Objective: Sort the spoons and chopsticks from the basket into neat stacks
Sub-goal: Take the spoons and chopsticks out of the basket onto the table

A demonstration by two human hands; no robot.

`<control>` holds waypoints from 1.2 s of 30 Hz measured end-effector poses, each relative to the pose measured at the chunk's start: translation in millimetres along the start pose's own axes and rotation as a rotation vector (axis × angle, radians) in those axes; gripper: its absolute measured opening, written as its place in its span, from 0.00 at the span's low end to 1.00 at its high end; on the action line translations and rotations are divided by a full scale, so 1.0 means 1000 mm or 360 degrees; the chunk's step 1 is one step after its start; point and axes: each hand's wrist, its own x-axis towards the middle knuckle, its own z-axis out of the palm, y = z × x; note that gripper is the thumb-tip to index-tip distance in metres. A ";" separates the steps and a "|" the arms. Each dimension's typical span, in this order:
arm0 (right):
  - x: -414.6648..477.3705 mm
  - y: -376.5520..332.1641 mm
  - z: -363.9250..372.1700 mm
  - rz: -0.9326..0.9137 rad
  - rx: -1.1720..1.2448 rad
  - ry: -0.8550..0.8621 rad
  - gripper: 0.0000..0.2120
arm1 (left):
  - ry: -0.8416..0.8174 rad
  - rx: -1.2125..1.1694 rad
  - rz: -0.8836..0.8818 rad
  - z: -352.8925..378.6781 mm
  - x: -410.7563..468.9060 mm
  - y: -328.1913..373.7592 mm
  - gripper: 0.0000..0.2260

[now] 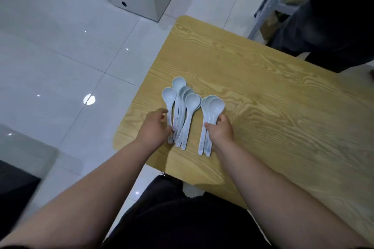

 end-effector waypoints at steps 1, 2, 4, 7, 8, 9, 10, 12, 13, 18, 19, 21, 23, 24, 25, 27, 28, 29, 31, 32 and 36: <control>0.003 -0.001 0.004 0.0020 -0.0016 0.0042 0.12 | -0.0019 0.0056 0.0036 -0.006 0.010 -0.007 0.27; 0.004 -0.001 0.006 0.0051 -0.0026 0.0076 0.13 | -0.0064 0.0096 0.0073 -0.010 0.019 -0.011 0.30; 0.003 -0.001 0.011 0.0106 -0.0031 0.0125 0.14 | -0.0183 0.0168 0.0171 -0.014 0.032 -0.016 0.32; 0.002 -0.006 0.022 0.0121 -0.0137 0.0150 0.16 | -0.0270 0.0311 0.0387 -0.011 0.042 -0.012 0.30; 0.002 -0.009 0.026 0.0107 -0.0193 0.0144 0.16 | -0.0281 0.0338 0.0440 -0.009 0.044 -0.009 0.28; 0.002 -0.013 0.030 0.0093 -0.0234 0.0130 0.15 | -0.0289 0.0356 0.0480 -0.008 0.046 -0.008 0.28; 0.002 -0.015 0.033 0.0082 -0.0255 0.0113 0.14 | -0.0294 0.0376 0.0515 -0.006 0.049 -0.009 0.28; 0.003 -0.017 0.038 0.0075 -0.0279 0.0088 0.13 | -0.0321 0.0427 0.0538 -0.003 0.055 -0.011 0.31; 0.003 -0.016 0.039 0.0059 -0.0310 0.0073 0.12 | -0.0337 0.0450 0.0534 -0.003 0.056 -0.011 0.32; -0.008 -0.003 0.032 -0.0141 -0.0361 0.0116 0.23 | -0.0289 0.0548 0.0758 -0.006 0.050 -0.020 0.32; -0.010 0.001 0.029 -0.0197 -0.0377 0.0103 0.26 | -0.0266 0.0556 0.0857 -0.007 0.047 -0.020 0.31; -0.015 0.005 0.028 -0.0259 -0.0546 0.0005 0.28 | -0.0227 0.0559 0.0987 -0.006 0.042 -0.018 0.27; -0.018 0.005 0.029 -0.0306 -0.0696 -0.0098 0.30 | -0.0278 0.0579 0.1025 -0.006 0.040 -0.014 0.24; -0.018 0.004 0.030 -0.0329 -0.0737 -0.0135 0.32 | -0.0310 0.0589 0.1015 -0.006 0.040 -0.012 0.23; -0.020 0.003 0.029 -0.0337 -0.0762 -0.0171 0.33 | -0.0325 0.0607 0.0998 -0.007 0.040 -0.010 0.23; -0.022 0.001 0.024 -0.0325 -0.0775 -0.0240 0.35 | -0.0346 0.0640 0.0973 -0.009 0.041 -0.009 0.23; -0.024 0.000 0.019 -0.0338 -0.0783 -0.0275 0.35 | -0.0343 0.0649 0.0955 -0.010 0.042 -0.008 0.24; -0.026 0.001 0.013 -0.0362 -0.0786 -0.0306 0.34 | -0.0325 0.0653 0.0921 -0.012 0.042 -0.007 0.25; -0.033 0.005 -0.003 -0.0405 -0.0740 -0.0324 0.31 | -0.0289 0.0659 0.0838 -0.016 0.040 -0.004 0.28; -0.039 0.009 -0.013 -0.0378 -0.0689 -0.0304 0.30 | -0.0279 0.0649 0.0830 -0.017 0.037 0.000 0.28; -0.077 0.040 -0.066 -0.0211 -0.0428 -0.0211 0.26 | -0.0456 0.0512 0.0828 -0.017 0.007 0.019 0.26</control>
